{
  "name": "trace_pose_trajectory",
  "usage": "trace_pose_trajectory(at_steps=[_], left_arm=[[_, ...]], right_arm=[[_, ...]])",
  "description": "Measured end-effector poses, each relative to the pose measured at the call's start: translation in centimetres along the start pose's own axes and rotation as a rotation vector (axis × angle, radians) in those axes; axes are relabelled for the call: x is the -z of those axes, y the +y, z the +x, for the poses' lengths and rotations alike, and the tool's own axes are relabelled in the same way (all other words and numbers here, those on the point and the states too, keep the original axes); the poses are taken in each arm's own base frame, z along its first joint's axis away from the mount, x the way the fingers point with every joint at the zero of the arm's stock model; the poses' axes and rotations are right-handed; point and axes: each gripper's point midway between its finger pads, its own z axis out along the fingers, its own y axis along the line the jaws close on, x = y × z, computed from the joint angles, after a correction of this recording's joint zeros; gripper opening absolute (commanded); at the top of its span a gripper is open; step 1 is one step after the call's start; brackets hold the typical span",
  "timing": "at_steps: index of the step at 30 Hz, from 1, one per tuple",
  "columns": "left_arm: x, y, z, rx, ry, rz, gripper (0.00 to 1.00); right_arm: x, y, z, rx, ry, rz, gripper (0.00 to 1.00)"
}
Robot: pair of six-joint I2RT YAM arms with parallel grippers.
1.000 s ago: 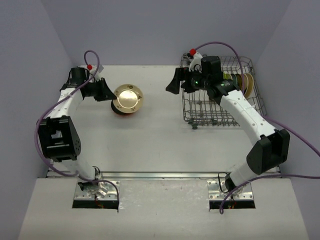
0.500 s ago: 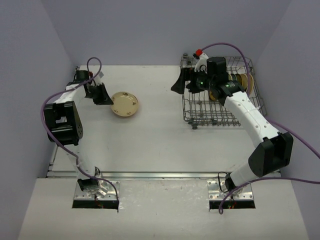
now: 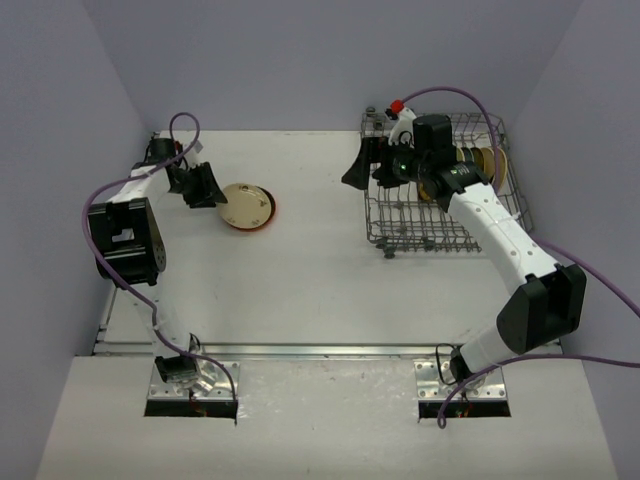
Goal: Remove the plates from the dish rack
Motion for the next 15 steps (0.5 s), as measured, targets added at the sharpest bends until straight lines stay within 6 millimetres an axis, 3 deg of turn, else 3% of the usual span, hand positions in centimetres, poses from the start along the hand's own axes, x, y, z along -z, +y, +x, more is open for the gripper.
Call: trace_pose_trajectory(at_steps=[5,11,13,14,15], left_arm=[[0.1,0.4,-0.2,-0.008,-0.007,-0.027,0.62],[0.6,1.6,-0.7,-0.050,-0.027,-0.101,0.68],[1.3,1.7,-1.1,-0.072,-0.045,-0.123,0.69],[1.7,1.6,-1.4,-0.085,-0.058,-0.133,0.69],[2.3,1.5,-1.8,-0.101,-0.078,-0.142,0.69]], right_arm=[[0.0,-0.1,0.0,0.003,-0.001,0.006,0.99],[0.1,-2.0,-0.2,0.027,-0.003,0.110,0.98],[0.1,-3.2,-0.7,0.048,-0.016,0.176,0.87],[0.2,-4.1,-1.1,0.063,-0.023,0.223,0.63],[0.2,-5.0,-1.4,0.088,-0.030,0.274,0.53]])
